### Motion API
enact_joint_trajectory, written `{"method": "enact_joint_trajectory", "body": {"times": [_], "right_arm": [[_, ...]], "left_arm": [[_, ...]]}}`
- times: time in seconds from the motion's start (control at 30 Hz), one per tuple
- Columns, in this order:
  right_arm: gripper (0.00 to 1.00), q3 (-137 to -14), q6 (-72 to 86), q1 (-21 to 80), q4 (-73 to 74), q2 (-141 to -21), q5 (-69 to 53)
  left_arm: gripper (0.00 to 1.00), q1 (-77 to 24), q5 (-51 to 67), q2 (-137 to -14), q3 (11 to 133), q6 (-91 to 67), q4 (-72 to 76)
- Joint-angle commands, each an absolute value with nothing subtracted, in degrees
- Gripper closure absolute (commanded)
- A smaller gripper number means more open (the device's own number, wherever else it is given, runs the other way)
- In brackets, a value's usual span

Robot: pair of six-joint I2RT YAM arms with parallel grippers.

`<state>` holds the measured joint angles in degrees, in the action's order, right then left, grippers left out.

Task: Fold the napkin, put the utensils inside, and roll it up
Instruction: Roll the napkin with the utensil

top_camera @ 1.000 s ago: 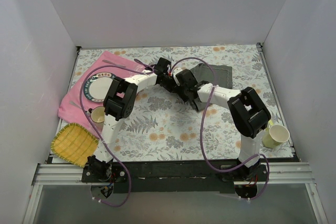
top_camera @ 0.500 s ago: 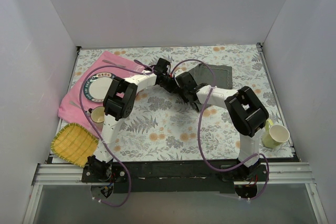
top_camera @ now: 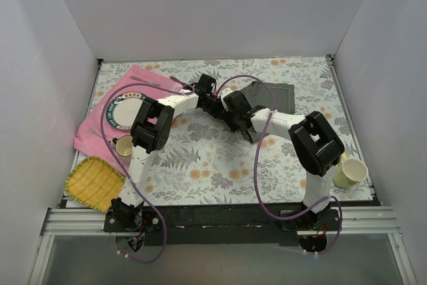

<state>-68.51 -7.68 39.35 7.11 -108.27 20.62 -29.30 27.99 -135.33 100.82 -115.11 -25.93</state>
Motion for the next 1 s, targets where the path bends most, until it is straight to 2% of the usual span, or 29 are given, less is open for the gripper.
{"method": "enact_joint_trajectory", "body": {"times": [0.0,0.23,0.43,0.47,0.57,0.63,0.7,0.87,0.97], "right_arm": [[0.35,-67.2,-7.6,39.5,3.7,-109.4,22.0],[0.39,-67.8,-7.1,39.4,3.1,-112.8,23.2],[0.6,-67.0,-5.4,38.2,4.5,-114.1,22.9],[0.67,-66.8,-4.9,37.9,4.6,-113.9,22.2],[0.79,-66.8,-4.7,37.8,5.3,-114.0,20.2],[0.83,-67.8,-4.4,37.6,6.3,-114.2,19.3],[0.88,-68.7,-3.3,36.8,8.2,-114.5,16.4],[0.99,-69.8,-0.9,34.5,10.5,-114.2,6.9],[0.99,-69.9,1.1,32.6,11.3,-114.0,-2.1]], "left_arm": [[1.0,-29.0,27.7,-132.1,99.2,-119.2,-30.3],[1.0,-28.8,28.4,-132.4,99.6,-119.5,-30.3],[1.0,-28.4,29.0,-132.5,99.8,-119.6,-30.1],[1.0,-28.3,29.1,-132.6,99.9,-119.4,-30.2],[1.0,-28.2,29.2,-132.9,100.3,-118.8,-30.4],[0.99,-28.1,29.4,-133.2,101.2,-118.2,-30.9],[0.96,-28.0,28.8,-133.7,102.5,-116.4,-32.1],[0.8,-27.3,25.6,-134.2,107.2,-111.2,-36.0],[0.7,-26.5,24.3,-133.2,108.0,-108.4,-36.5]]}}
